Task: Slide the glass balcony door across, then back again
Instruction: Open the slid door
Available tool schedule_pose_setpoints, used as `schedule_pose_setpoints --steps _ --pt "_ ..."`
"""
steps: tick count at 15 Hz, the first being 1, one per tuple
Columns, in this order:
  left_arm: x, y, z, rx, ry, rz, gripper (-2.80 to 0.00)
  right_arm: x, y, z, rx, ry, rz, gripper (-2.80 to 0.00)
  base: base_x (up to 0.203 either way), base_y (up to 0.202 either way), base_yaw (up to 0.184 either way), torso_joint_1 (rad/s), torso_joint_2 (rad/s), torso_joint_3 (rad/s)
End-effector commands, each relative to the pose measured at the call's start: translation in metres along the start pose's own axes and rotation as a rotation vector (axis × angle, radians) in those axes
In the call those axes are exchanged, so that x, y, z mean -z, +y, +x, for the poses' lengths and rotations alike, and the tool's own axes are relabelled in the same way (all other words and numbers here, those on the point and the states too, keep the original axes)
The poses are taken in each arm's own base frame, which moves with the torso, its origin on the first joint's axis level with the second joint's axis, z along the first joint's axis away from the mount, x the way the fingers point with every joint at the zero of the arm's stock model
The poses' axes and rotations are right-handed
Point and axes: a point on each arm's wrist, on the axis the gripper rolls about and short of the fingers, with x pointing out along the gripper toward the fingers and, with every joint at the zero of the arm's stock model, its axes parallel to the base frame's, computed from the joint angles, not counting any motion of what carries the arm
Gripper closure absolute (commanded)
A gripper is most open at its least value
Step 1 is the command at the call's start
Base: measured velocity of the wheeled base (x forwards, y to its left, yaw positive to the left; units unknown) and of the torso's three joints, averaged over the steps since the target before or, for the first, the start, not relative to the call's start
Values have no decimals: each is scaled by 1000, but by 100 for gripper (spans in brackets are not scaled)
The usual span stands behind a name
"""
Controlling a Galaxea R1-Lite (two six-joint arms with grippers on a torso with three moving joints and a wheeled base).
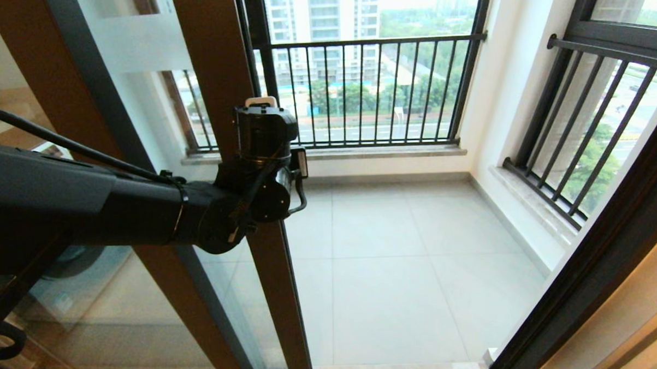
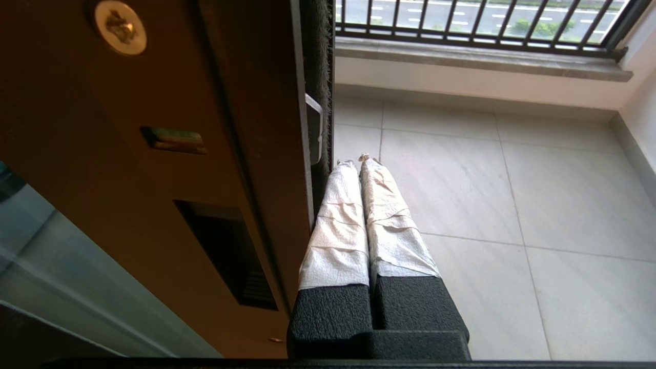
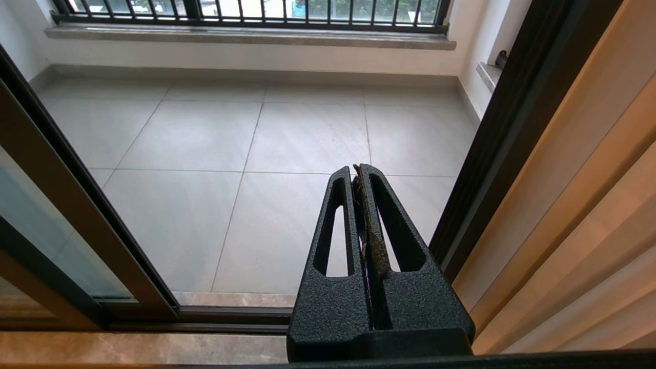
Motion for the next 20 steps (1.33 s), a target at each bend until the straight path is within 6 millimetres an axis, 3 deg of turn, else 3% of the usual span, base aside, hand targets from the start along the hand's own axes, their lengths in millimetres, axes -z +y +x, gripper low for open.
schedule_pose_setpoints --steps 1,20 --pt "-1 3 3 -18 -4 -4 0 0 0 0 -1 -1 -1 0 0 0 0 0 0 0" --pt "-4 23 21 -83 -12 5 0 0 0 0 0 -1 -1 0 0 0 0 0 0 0"
